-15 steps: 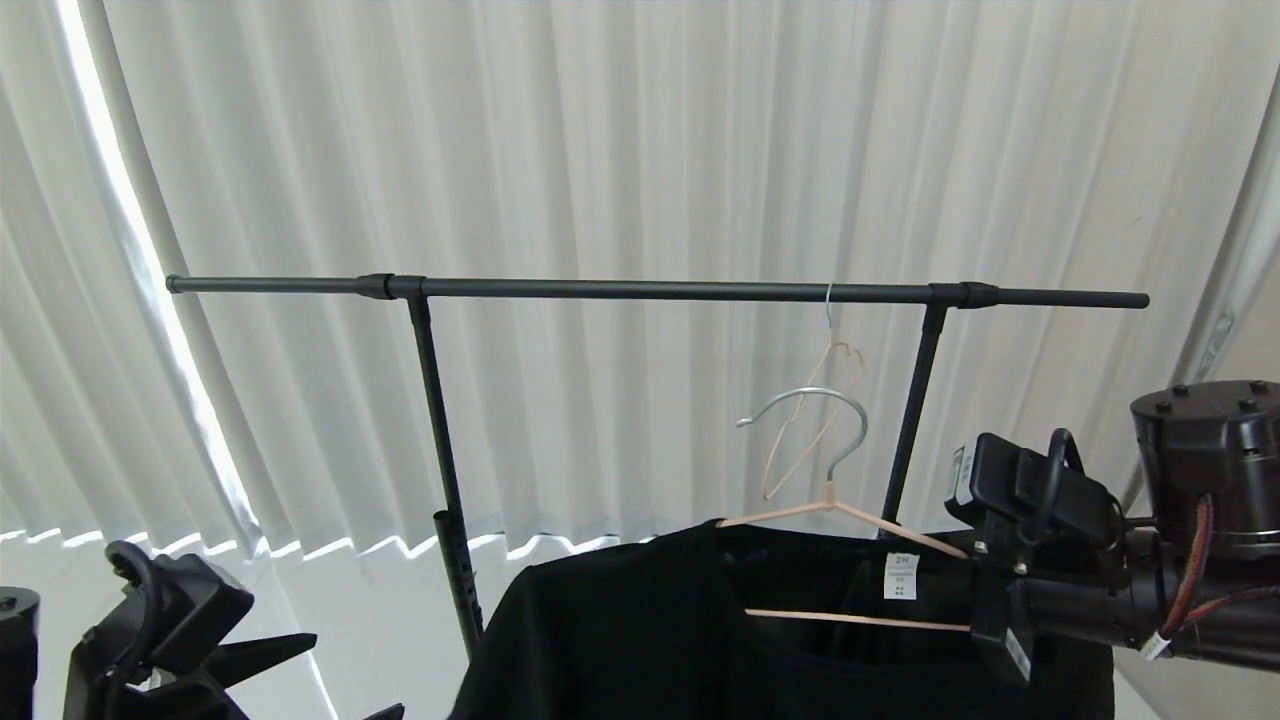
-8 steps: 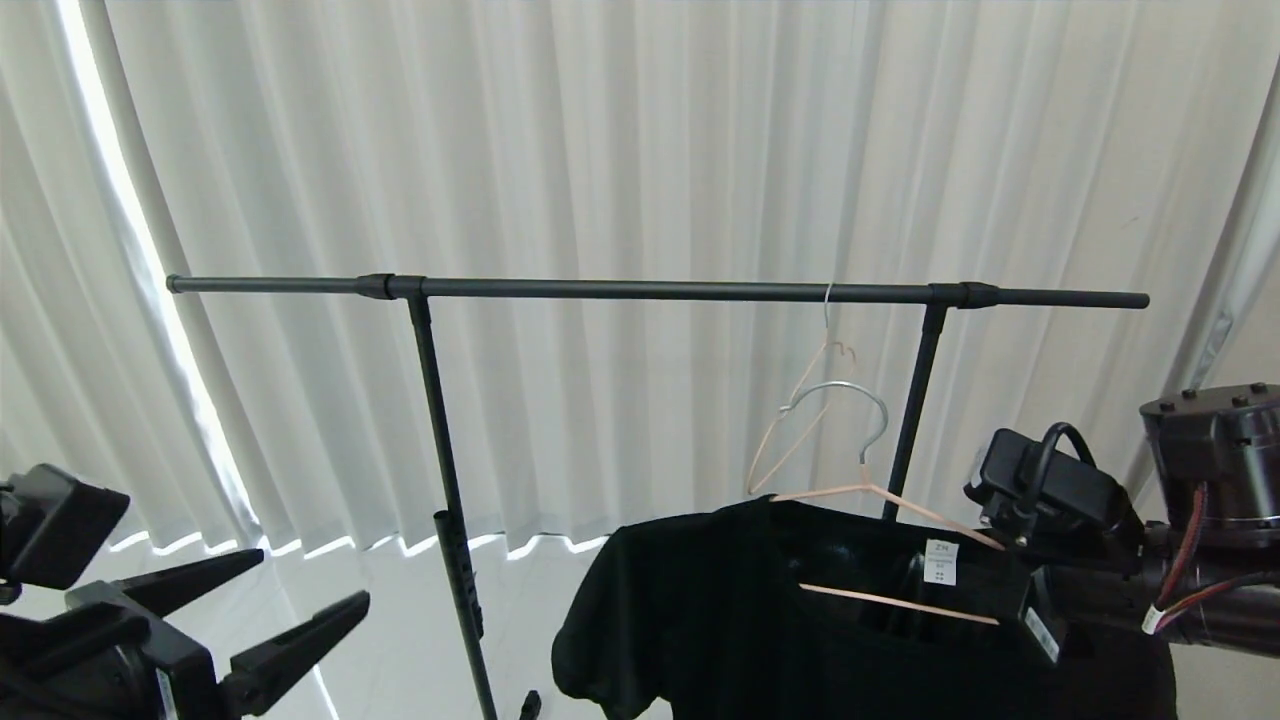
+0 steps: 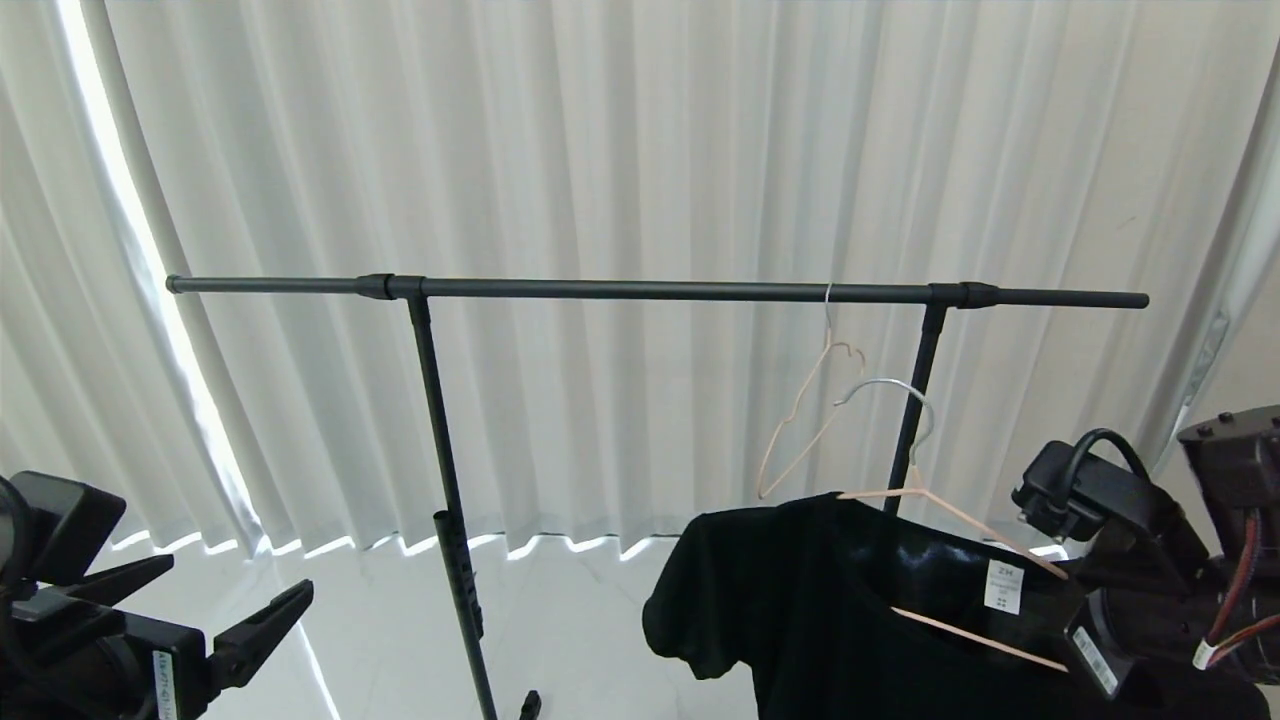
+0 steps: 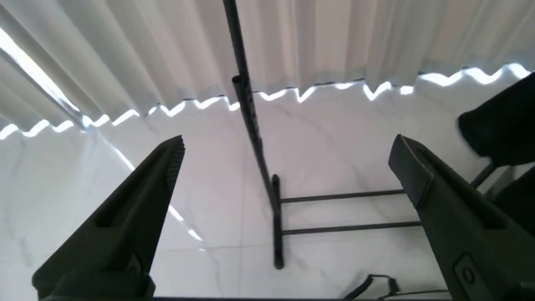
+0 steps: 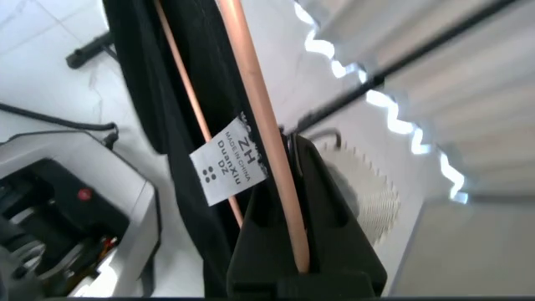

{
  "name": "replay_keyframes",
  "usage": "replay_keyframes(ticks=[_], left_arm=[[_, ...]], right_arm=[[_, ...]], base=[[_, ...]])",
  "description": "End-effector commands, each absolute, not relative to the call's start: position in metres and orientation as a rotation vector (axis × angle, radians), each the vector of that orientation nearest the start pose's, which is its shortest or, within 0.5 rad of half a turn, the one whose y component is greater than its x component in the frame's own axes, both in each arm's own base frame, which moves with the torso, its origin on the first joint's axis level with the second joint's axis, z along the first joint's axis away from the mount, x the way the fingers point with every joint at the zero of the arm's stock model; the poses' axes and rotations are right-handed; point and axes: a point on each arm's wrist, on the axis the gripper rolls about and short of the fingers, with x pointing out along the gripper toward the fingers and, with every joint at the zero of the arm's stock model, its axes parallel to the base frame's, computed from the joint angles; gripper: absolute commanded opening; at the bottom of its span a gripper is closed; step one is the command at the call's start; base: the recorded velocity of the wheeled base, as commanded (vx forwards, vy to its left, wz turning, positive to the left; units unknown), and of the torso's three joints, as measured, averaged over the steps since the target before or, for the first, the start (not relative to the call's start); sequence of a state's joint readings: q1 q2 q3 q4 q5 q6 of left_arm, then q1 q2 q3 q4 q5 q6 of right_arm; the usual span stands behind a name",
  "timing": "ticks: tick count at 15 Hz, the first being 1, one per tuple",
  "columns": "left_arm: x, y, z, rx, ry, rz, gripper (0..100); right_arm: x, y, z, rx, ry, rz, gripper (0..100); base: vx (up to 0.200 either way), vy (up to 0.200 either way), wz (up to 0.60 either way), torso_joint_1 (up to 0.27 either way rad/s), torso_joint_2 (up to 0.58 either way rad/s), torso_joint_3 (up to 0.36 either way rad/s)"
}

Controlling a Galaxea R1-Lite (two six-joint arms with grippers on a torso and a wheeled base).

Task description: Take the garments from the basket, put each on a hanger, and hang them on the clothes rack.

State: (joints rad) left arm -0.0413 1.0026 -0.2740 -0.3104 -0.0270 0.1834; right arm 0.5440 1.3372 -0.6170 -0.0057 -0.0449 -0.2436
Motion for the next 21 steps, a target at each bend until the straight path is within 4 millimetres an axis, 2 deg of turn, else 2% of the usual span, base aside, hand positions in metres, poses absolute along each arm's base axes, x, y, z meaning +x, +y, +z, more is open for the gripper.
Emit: replay_keyframes(ticks=[1,4,16,19,21], left_arm=[[0.114,-0.006,0.152,0.196,0.409,-0.113,100],[0.114,-0.006,0.152,0.201,0.411,-0.119,100],[0.118,-0.007,0.151,0.225,0.425,-0.128,100],[0.117,-0.011,0.150,0.233,0.423,-0.165,100],[0.117,-0.015,0.150,0.241,0.421,-0.203,100]], right_arm=[[0.155,0.092,0.170,-0.416,0.637,0.521,0],[0.154,0.091,0.169,-0.402,0.652,0.509,0],[0.151,0.098,0.169,-0.419,0.649,0.548,0],[0.158,0.103,0.174,-0.420,0.661,0.547,0],[0.175,0.117,0.193,-0.361,0.729,0.525,0]], base=[[0.000,0.000,0.00,0.000,0.00,0.000],[0.000,0.000,0.00,0.000,0.00,0.000],[0.000,0.200,0.00,0.001,0.00,0.004],[0.000,0.000,0.00,0.000,0.00,0.000],[0.000,0.000,0.00,0.000,0.00,0.000]])
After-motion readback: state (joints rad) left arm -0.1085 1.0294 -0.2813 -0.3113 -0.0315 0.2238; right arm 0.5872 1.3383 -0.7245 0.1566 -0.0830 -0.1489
